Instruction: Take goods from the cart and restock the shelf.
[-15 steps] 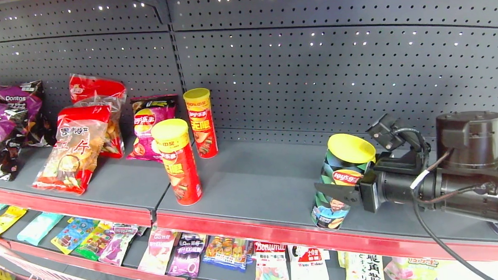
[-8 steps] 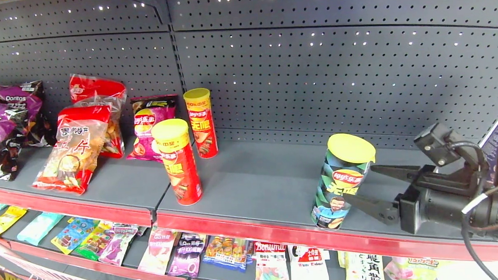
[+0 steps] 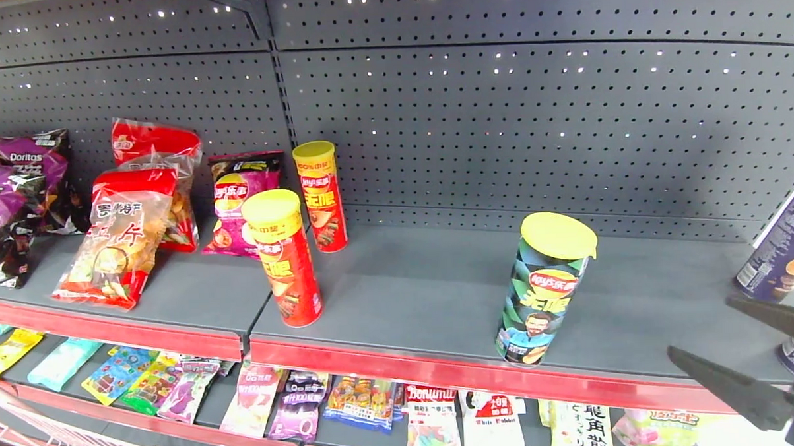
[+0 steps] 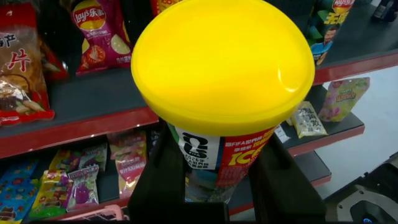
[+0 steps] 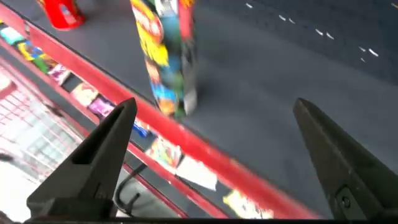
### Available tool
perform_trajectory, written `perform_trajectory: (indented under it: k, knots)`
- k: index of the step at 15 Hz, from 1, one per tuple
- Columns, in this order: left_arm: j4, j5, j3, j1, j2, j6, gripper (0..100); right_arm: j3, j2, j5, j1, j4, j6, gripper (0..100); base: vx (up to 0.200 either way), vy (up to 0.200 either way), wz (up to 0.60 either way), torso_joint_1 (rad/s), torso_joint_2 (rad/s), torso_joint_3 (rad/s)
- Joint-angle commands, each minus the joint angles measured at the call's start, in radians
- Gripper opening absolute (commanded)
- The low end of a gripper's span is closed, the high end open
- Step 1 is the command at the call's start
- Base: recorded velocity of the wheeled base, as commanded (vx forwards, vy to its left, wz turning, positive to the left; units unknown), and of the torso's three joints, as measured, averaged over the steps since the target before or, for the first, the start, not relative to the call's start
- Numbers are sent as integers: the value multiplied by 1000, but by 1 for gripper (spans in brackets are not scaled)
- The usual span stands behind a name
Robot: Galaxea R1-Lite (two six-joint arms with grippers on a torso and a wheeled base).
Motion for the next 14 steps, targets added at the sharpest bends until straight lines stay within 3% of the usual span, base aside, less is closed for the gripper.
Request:
perform_trajectory:
  k: [1, 3, 5, 7, 10, 14]
  knots:
    - [0, -11, -4, 0, 0, -1, 0, -40, -366, -13, -95, 319, 0, 100, 0, 0, 0, 0, 0, 0]
    - [0, -10, 1, 0, -3, -1, 0, -146, -541, -16, -169, 636, 2, 100, 0, 0, 0, 0, 0, 0]
    - [3, -8, 4, 0, -15, -4, 0, -193, -635, -65, -247, 790, 22, 100, 0, 0, 0, 0, 0, 0]
    - [3, 12, 2, 1, -12, -5, 0, -179, -698, -105, -283, 857, 52, 100, 0, 0, 0, 0, 0, 0]
    - [2, 160, -1, 3, -2, -5, 0, -147, -823, -150, -301, 920, 65, 100, 0, 0, 0, 0, 0, 0]
    - [3, 160, 2, 3, -6, -16, 0, -17, -886, -147, -310, 831, 68, 100, 0, 0, 0, 0, 0, 0]
